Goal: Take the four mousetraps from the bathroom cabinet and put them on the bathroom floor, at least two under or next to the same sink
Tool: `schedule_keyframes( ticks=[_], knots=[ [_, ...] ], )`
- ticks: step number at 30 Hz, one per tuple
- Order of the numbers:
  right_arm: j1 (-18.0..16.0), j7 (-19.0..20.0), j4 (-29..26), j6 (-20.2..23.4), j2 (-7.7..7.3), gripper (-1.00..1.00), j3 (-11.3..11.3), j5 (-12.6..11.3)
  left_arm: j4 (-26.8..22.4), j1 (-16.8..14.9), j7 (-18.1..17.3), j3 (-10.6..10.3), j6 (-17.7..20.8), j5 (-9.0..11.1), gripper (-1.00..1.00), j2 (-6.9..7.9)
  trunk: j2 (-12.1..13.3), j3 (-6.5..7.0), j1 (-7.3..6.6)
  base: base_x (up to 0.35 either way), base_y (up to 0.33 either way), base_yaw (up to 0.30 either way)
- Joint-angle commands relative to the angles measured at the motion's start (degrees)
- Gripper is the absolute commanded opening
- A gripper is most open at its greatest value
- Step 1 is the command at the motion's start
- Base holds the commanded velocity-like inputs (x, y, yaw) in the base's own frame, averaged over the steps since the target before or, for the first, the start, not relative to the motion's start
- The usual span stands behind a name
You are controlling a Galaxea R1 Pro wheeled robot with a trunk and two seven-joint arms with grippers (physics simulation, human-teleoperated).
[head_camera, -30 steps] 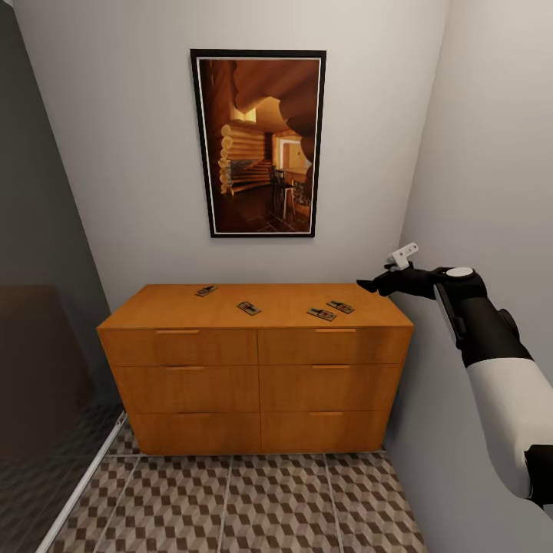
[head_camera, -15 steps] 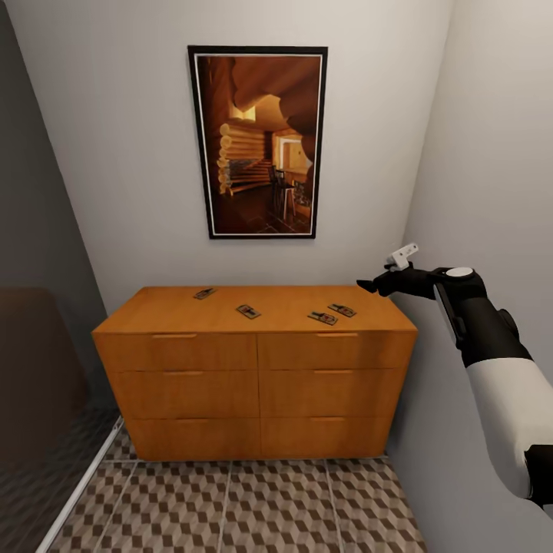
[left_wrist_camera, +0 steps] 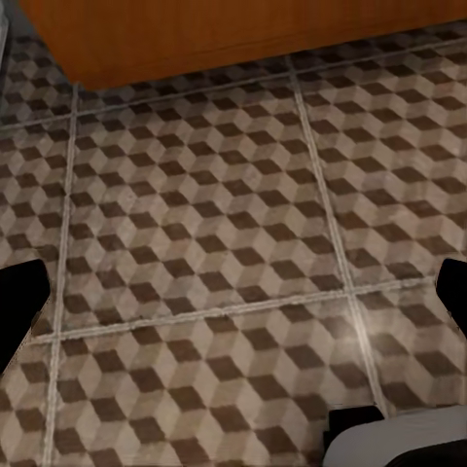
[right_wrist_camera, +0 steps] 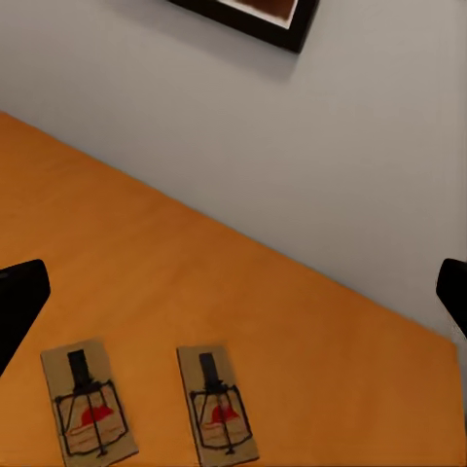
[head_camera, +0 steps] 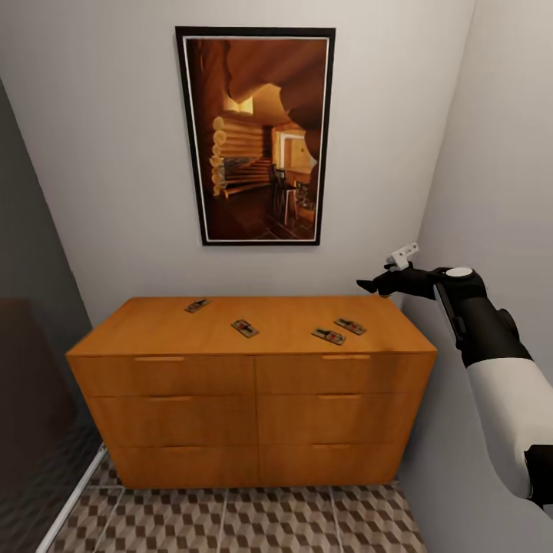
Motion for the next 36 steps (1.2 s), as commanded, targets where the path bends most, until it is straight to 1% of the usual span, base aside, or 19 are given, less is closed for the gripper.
schedule_keyframes(
  ticks=[1, 19, 25, 36],
  knots=[
    [0.0, 0.3, -0.1, 0.1, -0.03, 1.0, 0.1, 0.5, 0.0, 0.0, -0.2, 0.0, -0.2, 0.1, 1.0, 0.01, 0.0, -0.05, 0.04, 0.329, 0.0, 0.0],
    [0.1, 0.4, 0.0, 0.2, -0.03, 1.0, 0.1, 0.5, 0.0, 0.0, -0.2, 0.0, -0.2, 0.1, 1.0, -0.08, 0.0, -0.05, 0.04, 0.315, 0.0, 0.0],
    [0.3, 0.4, 0.0, 0.3, -0.03, 1.0, 0.1, 0.5, 0.0, 0.0, -0.2, 0.0, -0.2, 0.1, 1.0, -0.08, 0.0, -0.05, 0.04, 0.075, 0.0, 0.0],
    [0.4, 0.5, 0.0, 0.8, -0.03, 1.0, 0.1, 0.5, 0.0, 0.0, -0.2, 0.0, -0.2, 0.1, 1.0, -0.08, 0.0, -0.05, 0.04, 0.007, 0.0, 0.0]
  ],
)
